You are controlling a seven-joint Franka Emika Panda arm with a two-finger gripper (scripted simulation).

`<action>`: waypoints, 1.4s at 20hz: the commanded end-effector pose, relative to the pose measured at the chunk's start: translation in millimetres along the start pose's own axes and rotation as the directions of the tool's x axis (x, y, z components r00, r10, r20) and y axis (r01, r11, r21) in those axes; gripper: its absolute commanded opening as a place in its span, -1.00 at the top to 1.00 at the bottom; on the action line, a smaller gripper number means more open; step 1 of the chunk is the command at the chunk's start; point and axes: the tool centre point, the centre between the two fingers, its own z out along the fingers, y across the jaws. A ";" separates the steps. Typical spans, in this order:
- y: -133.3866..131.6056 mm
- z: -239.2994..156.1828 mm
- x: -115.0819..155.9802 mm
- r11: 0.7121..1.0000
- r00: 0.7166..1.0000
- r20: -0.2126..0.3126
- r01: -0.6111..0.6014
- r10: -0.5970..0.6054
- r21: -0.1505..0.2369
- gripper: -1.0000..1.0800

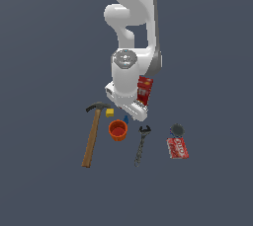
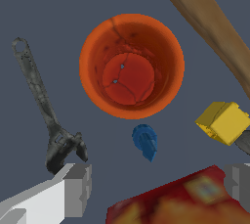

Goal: Pick up a designated object from a clutter of objects.

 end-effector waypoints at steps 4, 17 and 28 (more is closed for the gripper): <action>4.2 12.9 -3.4 0.998 0.998 -0.005 -0.057 0.057 0.000 -0.92; 5.6 33.8 -4.4 0.998 0.998 -0.005 -0.066 0.066 -0.001 -0.92; 5.4 65.8 -4.4 0.998 0.998 -0.006 -0.068 0.068 -0.001 -0.92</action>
